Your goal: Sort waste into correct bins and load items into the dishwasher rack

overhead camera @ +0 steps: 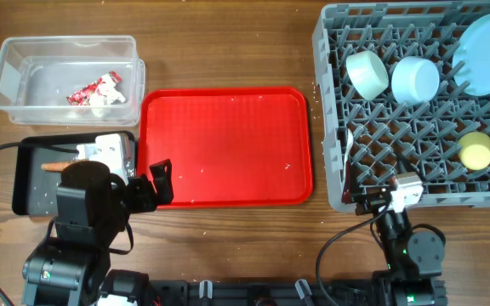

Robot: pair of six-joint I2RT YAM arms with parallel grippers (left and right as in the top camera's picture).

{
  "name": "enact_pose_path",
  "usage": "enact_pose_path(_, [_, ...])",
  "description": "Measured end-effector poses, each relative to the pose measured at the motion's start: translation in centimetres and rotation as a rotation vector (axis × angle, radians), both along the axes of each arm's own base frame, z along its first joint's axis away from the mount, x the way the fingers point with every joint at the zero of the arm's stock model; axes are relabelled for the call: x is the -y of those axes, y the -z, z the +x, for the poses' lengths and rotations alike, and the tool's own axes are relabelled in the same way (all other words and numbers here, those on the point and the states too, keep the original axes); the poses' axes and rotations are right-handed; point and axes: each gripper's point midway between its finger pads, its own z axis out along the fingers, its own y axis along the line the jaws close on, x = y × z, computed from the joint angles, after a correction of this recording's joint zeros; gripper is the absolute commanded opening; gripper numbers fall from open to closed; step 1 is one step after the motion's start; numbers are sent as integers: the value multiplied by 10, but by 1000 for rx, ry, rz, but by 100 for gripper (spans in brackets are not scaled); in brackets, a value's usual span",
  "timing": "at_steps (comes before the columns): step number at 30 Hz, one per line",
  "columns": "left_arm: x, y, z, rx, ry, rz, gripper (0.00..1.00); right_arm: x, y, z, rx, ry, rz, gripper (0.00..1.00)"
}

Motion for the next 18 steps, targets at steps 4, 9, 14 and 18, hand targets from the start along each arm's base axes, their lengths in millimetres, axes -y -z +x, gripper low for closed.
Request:
enact_pose_path(4, [0,0,0,0,0,0,100,0,4,0,-14,0,-4,100])
enact_pose_path(9, [0,0,0,0,0,0,100,0,4,0,-13,0,-7,100])
enact_pose_path(14, [0,0,0,0,0,0,100,0,4,0,-13,0,-7,100])
enact_pose_path(18, [0,0,0,0,0,0,100,0,4,0,-13,0,-7,100])
